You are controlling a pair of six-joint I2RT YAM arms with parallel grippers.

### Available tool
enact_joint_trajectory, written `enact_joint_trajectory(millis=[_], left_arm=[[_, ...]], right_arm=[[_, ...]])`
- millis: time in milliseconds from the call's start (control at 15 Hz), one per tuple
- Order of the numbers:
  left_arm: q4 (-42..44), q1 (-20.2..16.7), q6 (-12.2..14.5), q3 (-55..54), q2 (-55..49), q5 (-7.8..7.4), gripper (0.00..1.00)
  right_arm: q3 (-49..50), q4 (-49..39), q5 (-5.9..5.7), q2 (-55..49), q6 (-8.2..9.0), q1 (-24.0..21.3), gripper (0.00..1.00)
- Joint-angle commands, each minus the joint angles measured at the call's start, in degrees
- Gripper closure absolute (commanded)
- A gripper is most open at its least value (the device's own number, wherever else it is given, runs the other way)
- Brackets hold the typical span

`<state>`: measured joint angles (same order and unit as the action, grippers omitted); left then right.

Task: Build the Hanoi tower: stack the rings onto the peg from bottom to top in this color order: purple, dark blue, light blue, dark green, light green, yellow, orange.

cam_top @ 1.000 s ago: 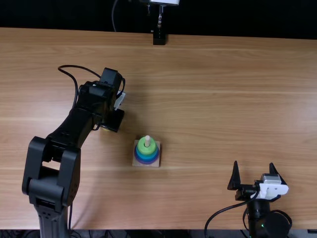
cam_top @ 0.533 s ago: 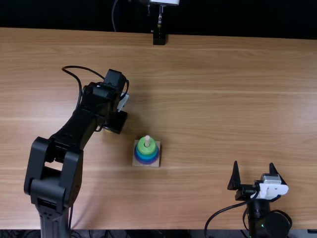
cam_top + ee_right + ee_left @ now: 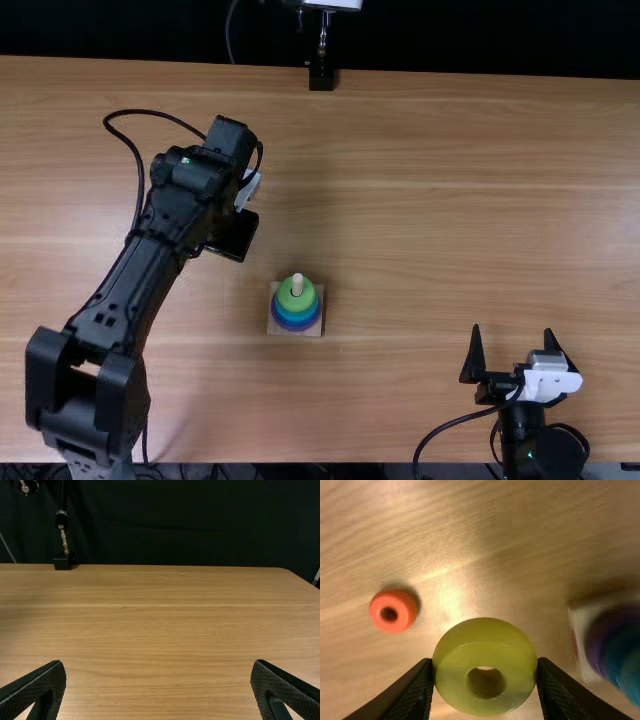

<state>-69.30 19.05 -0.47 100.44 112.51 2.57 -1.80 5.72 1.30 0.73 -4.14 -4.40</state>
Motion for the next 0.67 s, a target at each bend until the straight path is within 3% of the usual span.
enact_joint_trajectory(millis=[0,133,600], left_arm=[[-1.68,1.43,-1.74,1.95,-3.08,-0.67,1.00],[-5.69,2.66,-5.23,3.36,-5.11,-0.67,1.00],[-16.34,8.29,-13.14,11.18,-8.45,-0.67,1.00]], right_arm=[[0.84,1.10,-0.98,-0.73,0.45,-0.34,0.00],[0.84,1.10,-0.98,-0.73,0.45,-0.43,0.00],[0.84,1.10,-0.98,-0.73,0.45,-0.43,0.00]])
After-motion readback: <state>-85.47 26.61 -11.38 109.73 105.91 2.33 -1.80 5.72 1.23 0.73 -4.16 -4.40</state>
